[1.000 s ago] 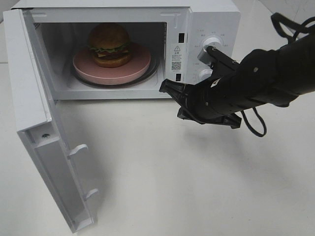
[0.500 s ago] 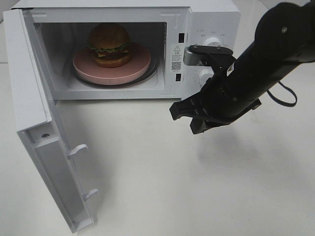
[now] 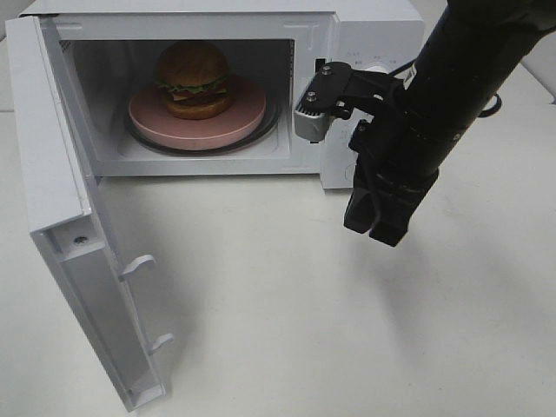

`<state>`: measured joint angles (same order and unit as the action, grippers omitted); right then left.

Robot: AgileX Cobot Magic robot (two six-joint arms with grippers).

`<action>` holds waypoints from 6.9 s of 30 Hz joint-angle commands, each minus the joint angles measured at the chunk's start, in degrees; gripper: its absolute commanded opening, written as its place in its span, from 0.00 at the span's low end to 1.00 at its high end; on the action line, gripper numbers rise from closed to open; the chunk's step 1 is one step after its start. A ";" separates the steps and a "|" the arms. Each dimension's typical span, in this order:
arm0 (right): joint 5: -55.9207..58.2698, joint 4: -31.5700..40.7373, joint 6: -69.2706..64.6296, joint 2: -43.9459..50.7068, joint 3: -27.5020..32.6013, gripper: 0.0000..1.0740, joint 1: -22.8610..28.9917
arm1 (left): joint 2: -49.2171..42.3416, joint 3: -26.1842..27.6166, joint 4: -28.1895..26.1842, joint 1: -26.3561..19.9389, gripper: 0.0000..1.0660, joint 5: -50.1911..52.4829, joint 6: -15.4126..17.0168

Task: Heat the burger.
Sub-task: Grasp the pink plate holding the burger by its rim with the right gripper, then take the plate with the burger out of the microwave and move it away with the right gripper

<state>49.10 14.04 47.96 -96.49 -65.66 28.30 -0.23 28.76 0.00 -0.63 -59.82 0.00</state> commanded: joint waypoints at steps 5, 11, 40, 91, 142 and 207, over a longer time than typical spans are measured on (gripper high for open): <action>0.06 -0.46 29.68 0.46 -1.38 0.07 -0.29 | -1.20 -0.11 0.00 -0.17 0.94 0.46 0.52; -2.75 -1.26 30.54 0.46 -1.38 0.18 -0.17 | -1.20 -0.11 0.00 -0.17 0.94 0.46 0.52; -19.02 -27.44 2.41 -5.10 -6.76 0.90 11.29 | -1.20 -0.11 0.00 -0.17 0.94 0.46 0.52; -13.06 -29.39 0.00 -39.25 -47.04 0.83 10.94 | -1.20 -0.11 0.00 -0.17 0.94 0.46 0.52; -13.92 -24.98 -0.34 -49.73 -57.47 0.09 10.37 | -1.20 -0.11 0.00 -0.17 0.94 0.46 0.52; -39.08 -29.34 7.39 -18.51 -11.29 0.00 13.18 | -1.20 -0.11 0.00 -0.17 0.94 0.46 0.52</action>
<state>14.55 -13.98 54.72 -116.88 -76.72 41.14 -0.23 28.76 0.00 -0.63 -59.82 0.00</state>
